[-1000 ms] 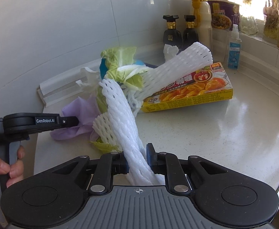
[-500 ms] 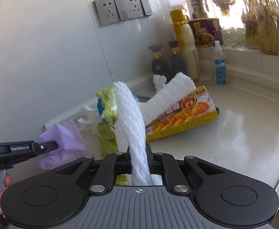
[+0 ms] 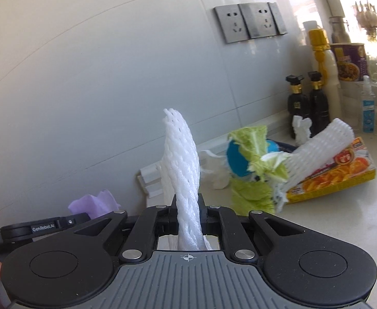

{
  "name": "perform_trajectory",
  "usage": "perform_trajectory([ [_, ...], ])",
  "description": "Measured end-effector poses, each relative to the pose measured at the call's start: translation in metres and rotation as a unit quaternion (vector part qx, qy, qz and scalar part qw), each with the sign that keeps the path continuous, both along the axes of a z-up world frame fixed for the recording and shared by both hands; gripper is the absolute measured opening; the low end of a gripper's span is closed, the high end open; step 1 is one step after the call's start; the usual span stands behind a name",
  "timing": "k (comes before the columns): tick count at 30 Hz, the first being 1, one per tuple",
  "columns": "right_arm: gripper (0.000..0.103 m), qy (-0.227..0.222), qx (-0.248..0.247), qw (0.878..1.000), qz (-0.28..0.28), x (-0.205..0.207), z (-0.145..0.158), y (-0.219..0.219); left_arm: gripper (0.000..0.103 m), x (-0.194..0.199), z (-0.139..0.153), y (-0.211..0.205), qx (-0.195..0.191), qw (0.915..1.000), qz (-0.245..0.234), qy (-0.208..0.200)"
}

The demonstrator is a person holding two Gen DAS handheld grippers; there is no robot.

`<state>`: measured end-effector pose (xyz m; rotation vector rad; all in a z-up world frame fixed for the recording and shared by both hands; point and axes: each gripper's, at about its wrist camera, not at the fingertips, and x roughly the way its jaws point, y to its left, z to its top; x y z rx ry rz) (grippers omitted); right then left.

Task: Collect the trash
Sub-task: 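Carry the glove and foam net down over the cream wastebasket with both tools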

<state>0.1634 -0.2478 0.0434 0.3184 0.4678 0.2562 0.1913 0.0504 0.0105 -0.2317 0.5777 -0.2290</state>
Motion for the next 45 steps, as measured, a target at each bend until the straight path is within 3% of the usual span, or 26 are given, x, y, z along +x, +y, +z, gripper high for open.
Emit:
perform_trajectory([
  [8, 0.008, 0.019, 0.051, 0.992, 0.113, 0.029, -0.007, 0.062, 0.0, -0.009, -0.022, 0.024, 0.023, 0.9989, 0.035, 0.024],
  [18, 0.008, 0.12, 0.068, 0.973, 0.183, 0.056, -0.081, 0.136, 0.0, -0.008, -0.085, 0.043, 0.061, 0.9912, 0.074, 0.091],
  [21, 0.008, 0.159, 0.057, 0.968, 0.183, 0.06, -0.105, 0.147, 0.0, -0.006, -0.1, 0.046, 0.076, 0.9893, 0.075, 0.1],
  [27, 0.008, 0.194, 0.011, 0.969, 0.154, 0.062, -0.126, 0.16, 0.0, 0.001, -0.131, 0.046, 0.084, 0.9848, 0.078, 0.13],
  [38, 0.008, 0.218, -0.013, 0.964, 0.152, 0.062, -0.158, 0.193, 0.0, 0.014, -0.18, 0.045, 0.099, 0.9778, 0.08, 0.166],
  [45, 0.009, 0.223, -0.013, 0.96, 0.168, 0.076, -0.183, 0.201, 0.001, 0.01, -0.199, 0.043, 0.129, 0.9725, 0.079, 0.177],
])
